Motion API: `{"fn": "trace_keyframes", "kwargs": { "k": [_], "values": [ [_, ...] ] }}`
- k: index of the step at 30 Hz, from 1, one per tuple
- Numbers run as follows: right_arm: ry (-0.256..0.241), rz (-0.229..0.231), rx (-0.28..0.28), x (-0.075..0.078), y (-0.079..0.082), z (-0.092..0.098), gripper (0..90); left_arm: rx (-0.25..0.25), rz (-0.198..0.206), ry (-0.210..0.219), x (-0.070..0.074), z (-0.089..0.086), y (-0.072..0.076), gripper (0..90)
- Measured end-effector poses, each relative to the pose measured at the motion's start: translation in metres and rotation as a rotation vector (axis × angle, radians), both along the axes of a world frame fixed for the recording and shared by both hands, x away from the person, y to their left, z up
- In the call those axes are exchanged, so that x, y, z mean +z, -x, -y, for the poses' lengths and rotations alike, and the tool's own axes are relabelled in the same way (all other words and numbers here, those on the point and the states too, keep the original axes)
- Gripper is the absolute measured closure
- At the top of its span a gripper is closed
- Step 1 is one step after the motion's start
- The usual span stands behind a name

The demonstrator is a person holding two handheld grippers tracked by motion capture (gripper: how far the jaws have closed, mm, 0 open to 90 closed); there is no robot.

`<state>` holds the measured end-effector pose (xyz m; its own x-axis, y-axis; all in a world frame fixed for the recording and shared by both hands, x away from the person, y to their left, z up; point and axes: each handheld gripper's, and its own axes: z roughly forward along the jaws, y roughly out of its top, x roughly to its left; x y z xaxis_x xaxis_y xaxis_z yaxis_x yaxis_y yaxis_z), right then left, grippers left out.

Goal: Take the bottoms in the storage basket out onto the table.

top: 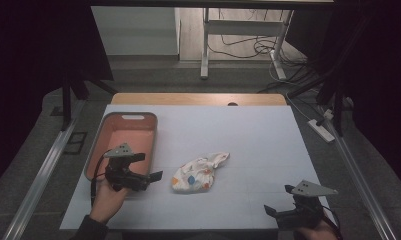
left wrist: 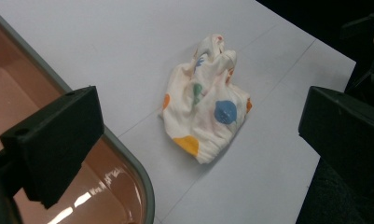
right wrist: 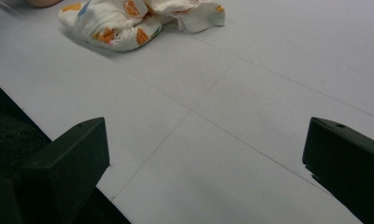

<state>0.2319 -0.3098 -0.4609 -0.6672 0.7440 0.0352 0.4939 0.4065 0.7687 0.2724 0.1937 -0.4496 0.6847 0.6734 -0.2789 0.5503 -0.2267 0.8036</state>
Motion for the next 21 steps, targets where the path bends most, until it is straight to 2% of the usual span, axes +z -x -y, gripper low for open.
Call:
{"fn": "trace_keyframes", "kwargs": {
  "k": [21],
  "values": [
    [0.003,-0.003,0.001,0.000,0.000,0.000,0.9,0.042,0.001,0.022,-0.004,-0.017,0.019,0.0]
  ]
}}
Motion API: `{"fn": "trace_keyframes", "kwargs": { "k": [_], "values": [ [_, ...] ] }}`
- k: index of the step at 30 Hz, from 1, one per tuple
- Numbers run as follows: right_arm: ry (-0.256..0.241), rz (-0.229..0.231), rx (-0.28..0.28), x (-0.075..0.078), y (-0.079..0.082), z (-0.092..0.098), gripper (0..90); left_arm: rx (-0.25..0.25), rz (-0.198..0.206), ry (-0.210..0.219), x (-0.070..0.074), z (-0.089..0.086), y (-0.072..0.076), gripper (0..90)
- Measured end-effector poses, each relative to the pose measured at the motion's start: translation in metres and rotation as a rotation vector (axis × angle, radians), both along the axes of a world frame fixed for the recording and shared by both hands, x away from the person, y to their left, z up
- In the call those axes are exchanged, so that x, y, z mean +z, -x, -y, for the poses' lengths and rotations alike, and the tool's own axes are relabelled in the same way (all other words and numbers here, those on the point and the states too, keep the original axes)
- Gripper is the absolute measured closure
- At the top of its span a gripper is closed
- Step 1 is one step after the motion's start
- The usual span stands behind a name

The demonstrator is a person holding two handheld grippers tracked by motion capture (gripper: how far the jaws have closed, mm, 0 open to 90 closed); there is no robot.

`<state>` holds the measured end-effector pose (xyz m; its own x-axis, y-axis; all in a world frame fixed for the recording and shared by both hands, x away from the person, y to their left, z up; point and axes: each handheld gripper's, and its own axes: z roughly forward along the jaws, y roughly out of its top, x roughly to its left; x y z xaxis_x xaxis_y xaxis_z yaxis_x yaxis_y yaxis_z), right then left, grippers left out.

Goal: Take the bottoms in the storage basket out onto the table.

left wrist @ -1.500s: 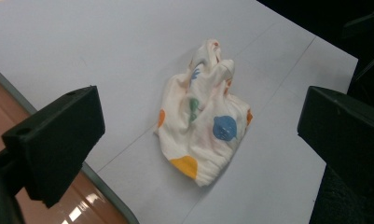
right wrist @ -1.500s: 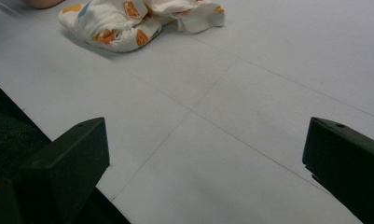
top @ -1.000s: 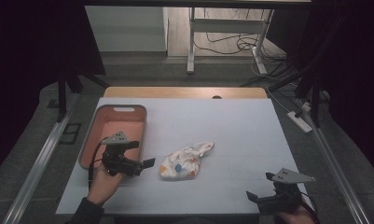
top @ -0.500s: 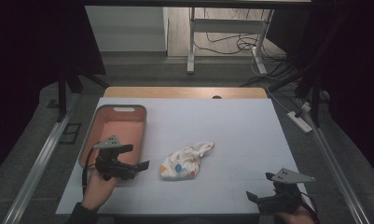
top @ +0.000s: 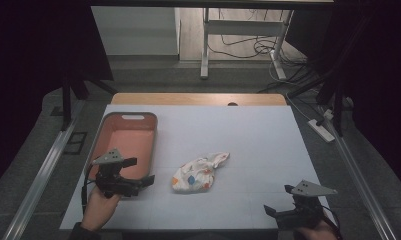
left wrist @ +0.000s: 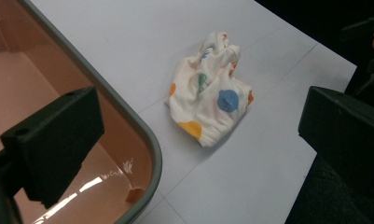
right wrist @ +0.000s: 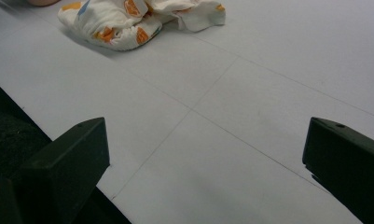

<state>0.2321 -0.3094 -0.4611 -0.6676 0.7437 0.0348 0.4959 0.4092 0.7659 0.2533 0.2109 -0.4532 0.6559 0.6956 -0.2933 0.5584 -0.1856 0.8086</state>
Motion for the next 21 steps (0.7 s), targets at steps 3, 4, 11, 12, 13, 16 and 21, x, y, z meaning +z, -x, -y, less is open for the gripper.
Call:
{"fn": "trace_keyframes", "kwargs": {
  "k": [3,4,11,12,13,16,21],
  "values": [
    [0.000,-0.001,0.000,0.000,0.000,0.000,0.9,0.006,-0.002,0.002,-0.001,-0.002,0.003,0.0],
    [0.000,-0.001,-0.001,0.000,0.000,0.000,0.9,0.008,-0.002,0.000,-0.002,-0.004,0.005,0.0],
    [0.000,-0.004,-0.003,0.000,0.000,0.000,0.9,0.023,-0.004,0.007,-0.003,-0.010,0.012,0.0],
    [0.000,-0.003,-0.004,0.000,0.000,0.000,0.9,0.024,-0.003,0.007,-0.003,-0.010,0.013,0.0],
    [-0.002,-0.004,-0.004,0.000,0.000,0.000,0.9,0.026,-0.003,0.005,-0.003,-0.010,0.014,0.0],
    [-0.001,-0.004,-0.007,0.000,0.000,0.000,0.9,0.028,-0.003,-0.004,-0.004,-0.012,0.018,0.0],
    [0.001,-0.005,-0.017,0.000,-0.001,0.000,0.9,0.036,-0.003,-0.009,-0.004,-0.015,0.022,0.0]
  ]
}}
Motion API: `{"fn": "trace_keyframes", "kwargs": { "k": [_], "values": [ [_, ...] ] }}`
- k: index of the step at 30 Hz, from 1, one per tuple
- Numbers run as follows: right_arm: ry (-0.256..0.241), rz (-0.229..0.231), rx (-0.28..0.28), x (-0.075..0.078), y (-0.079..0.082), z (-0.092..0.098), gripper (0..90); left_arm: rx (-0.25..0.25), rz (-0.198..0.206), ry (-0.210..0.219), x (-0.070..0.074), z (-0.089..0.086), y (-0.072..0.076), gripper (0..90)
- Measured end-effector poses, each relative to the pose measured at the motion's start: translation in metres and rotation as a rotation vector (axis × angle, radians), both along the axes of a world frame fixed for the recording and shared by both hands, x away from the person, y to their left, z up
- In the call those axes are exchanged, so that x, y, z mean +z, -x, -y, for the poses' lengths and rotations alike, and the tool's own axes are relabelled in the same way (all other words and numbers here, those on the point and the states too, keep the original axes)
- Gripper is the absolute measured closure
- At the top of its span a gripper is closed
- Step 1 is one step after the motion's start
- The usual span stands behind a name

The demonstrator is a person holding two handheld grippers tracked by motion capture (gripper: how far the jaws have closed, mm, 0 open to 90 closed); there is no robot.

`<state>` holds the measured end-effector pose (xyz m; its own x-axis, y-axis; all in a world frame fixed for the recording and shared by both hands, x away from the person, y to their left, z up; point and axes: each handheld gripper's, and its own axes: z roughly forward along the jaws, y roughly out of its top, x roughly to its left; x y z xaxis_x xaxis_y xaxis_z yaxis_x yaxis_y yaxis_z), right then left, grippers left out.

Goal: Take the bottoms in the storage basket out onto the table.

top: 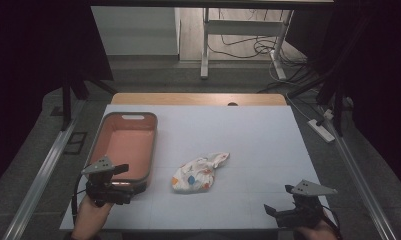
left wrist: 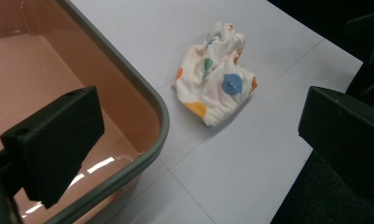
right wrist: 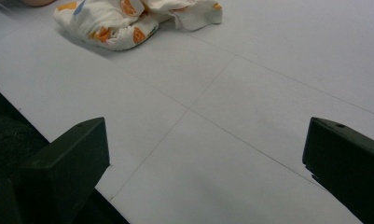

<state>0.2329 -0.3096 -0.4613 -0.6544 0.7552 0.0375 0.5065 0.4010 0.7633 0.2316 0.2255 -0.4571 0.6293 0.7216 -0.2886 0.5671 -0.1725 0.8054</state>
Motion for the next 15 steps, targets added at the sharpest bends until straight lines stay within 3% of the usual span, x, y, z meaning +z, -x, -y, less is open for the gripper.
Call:
{"fn": "trace_keyframes", "kwargs": {
  "k": [15],
  "values": [
    [0.007,-0.001,0.001,0.000,0.000,-0.001,0.9,0.026,-0.005,-0.013,-0.001,-0.009,0.016,0.0]
  ]
}}
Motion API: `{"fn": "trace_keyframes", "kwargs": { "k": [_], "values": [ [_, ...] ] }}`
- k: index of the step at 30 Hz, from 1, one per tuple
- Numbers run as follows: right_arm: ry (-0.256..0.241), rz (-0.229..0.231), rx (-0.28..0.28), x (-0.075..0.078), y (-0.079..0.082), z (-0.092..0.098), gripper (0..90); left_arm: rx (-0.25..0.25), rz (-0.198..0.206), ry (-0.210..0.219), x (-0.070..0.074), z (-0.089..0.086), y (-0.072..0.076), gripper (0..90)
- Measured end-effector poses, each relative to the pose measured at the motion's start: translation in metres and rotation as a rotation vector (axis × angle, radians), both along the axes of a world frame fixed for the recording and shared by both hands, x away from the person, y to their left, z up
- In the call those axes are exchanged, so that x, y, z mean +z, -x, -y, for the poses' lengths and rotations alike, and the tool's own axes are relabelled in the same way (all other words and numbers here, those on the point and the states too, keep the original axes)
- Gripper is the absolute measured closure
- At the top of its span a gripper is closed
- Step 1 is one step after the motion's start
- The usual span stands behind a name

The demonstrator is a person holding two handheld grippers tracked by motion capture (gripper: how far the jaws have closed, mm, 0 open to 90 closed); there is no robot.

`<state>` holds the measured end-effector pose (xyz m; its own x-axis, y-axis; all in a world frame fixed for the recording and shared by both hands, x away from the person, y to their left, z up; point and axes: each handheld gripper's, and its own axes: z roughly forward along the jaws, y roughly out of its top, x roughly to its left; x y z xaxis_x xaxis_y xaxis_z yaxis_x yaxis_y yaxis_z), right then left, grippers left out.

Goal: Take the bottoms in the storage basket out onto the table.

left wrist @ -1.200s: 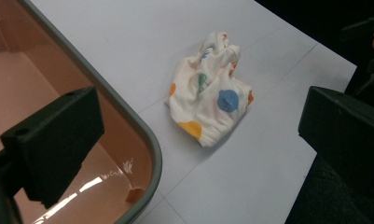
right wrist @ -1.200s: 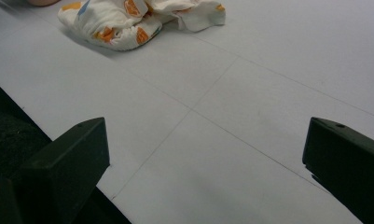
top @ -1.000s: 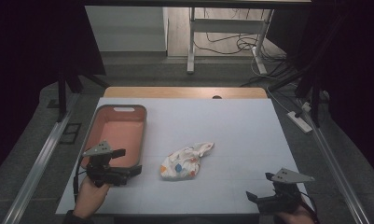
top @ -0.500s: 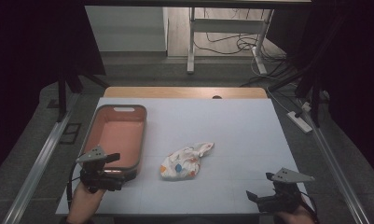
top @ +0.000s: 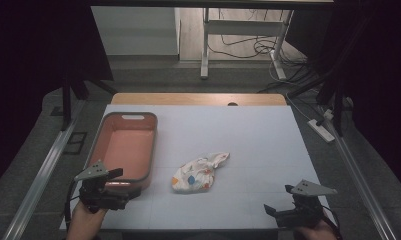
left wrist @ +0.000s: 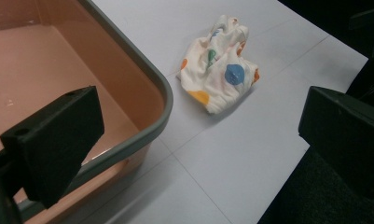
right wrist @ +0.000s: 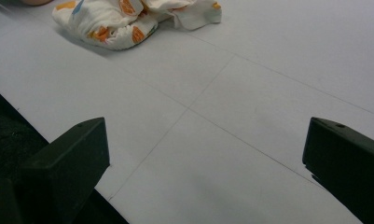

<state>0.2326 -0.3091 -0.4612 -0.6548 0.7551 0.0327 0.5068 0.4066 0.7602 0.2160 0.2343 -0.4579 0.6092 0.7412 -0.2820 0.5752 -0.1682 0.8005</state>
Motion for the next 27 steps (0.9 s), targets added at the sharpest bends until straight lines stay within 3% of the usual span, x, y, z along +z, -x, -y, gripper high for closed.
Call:
{"fn": "trace_keyframes", "kwargs": {
  "k": [27],
  "values": [
    [0.007,-0.008,0.005,-0.001,-0.001,-0.001,0.9,0.063,-0.023,0.008,-0.010,-0.019,0.024,0.0]
  ]
}}
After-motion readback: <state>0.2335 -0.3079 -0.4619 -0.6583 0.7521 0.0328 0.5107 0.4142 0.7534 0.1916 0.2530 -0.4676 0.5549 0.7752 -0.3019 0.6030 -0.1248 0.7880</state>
